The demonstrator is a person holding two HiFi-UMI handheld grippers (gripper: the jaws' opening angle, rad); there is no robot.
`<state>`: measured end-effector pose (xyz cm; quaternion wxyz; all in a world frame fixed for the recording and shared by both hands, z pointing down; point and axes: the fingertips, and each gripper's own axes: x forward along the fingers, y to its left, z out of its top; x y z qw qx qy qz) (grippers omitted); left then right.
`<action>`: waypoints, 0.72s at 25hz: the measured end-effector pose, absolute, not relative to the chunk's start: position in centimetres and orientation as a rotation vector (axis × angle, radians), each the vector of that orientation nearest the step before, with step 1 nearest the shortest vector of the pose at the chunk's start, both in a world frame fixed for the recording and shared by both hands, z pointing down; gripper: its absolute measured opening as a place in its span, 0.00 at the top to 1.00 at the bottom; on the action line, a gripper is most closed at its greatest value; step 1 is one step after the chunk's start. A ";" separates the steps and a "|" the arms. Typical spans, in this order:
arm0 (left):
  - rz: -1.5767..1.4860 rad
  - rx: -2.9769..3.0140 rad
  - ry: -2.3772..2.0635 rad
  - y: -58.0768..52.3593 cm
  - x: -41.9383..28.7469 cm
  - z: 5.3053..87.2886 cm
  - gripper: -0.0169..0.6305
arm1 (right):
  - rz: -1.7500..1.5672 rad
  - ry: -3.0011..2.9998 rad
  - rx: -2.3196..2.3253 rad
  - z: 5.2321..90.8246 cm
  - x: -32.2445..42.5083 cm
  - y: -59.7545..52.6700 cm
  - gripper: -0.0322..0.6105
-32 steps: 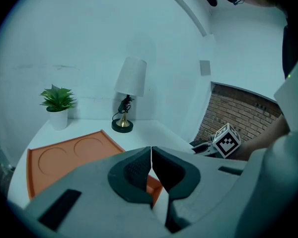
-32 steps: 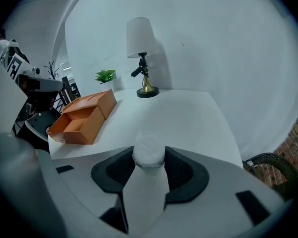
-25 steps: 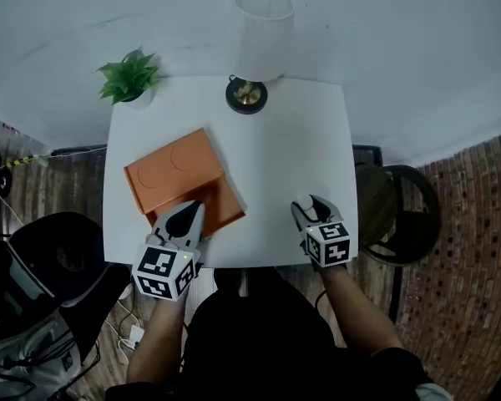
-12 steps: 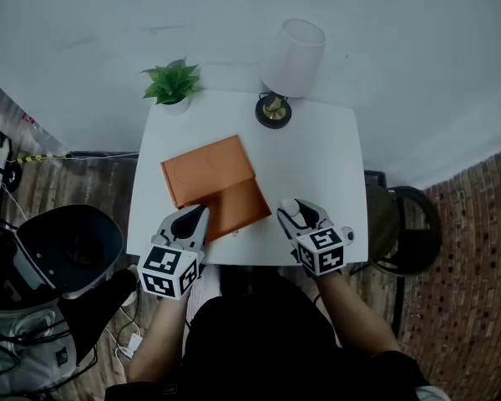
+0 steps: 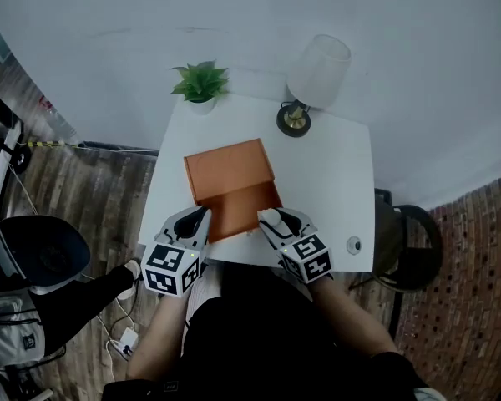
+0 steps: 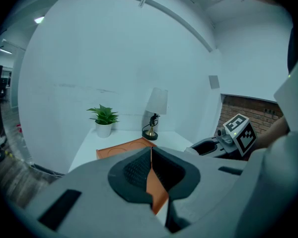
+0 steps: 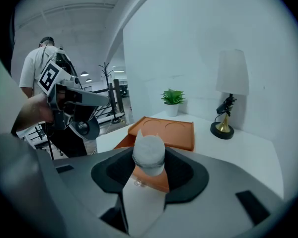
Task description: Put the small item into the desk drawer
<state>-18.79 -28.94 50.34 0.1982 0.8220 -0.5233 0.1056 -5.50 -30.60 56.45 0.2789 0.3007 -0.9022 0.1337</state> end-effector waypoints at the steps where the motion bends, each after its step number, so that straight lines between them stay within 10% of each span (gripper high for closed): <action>1: 0.293 2.289 -1.472 -29.0 -19.0 50.5 0.95 | 0.355 -2.427 0.781 56.5 -6.2 -30.7 0.67; 18: 0.323 2.059 -1.601 -30.1 -23.3 53.7 0.95 | 0.367 -2.411 0.388 61.3 -13.5 -33.8 0.67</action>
